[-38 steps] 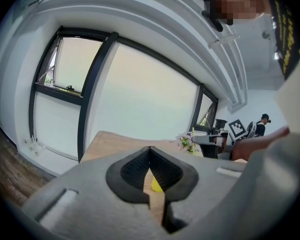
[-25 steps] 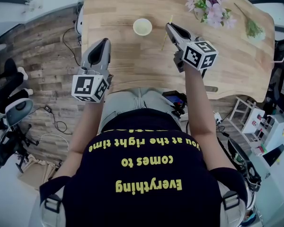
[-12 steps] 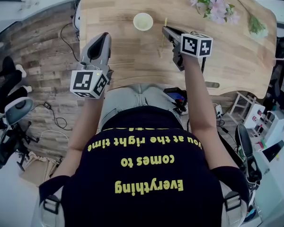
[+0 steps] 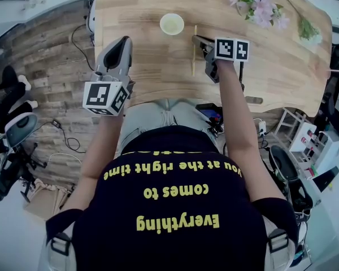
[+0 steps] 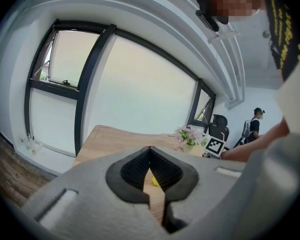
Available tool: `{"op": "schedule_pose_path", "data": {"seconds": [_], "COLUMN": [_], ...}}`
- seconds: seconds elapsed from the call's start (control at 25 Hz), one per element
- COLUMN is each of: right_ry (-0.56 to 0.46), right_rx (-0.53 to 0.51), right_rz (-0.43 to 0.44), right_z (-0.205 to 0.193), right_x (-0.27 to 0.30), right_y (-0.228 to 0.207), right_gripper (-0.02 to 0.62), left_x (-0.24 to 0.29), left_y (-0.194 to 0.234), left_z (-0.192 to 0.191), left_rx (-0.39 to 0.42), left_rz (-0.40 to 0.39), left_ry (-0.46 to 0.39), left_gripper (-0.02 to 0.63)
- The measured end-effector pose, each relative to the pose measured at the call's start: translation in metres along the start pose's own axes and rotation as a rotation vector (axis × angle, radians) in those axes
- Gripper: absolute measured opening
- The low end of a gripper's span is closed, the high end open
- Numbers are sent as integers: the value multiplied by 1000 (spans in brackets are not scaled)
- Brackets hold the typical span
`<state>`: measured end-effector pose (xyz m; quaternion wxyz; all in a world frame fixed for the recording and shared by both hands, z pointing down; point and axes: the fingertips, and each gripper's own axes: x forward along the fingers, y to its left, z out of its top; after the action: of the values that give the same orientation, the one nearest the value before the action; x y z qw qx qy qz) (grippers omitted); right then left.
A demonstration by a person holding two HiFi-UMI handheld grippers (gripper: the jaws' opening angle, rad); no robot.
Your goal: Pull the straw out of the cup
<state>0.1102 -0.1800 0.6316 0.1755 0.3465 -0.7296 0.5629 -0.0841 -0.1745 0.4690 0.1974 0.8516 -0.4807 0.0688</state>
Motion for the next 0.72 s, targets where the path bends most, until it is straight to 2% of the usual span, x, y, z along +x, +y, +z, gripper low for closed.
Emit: {"op": "schedule_pose_path", "data": {"seconds": [0.4,0.72], "right_ry": [7,-35], "right_rx": [33,18], "right_rz": [-12,-56], "right_z": [-3,5], "right_x": [7,5], "right_y": [-11,-17], "right_gripper": [25,28], "left_x": [4,2], "left_y": [3,8], "left_z": [-3,-2], "left_rx": [-3,-22], "left_rz": [3,16], "left_ry": [9,4], "left_gripper": [2,2]}}
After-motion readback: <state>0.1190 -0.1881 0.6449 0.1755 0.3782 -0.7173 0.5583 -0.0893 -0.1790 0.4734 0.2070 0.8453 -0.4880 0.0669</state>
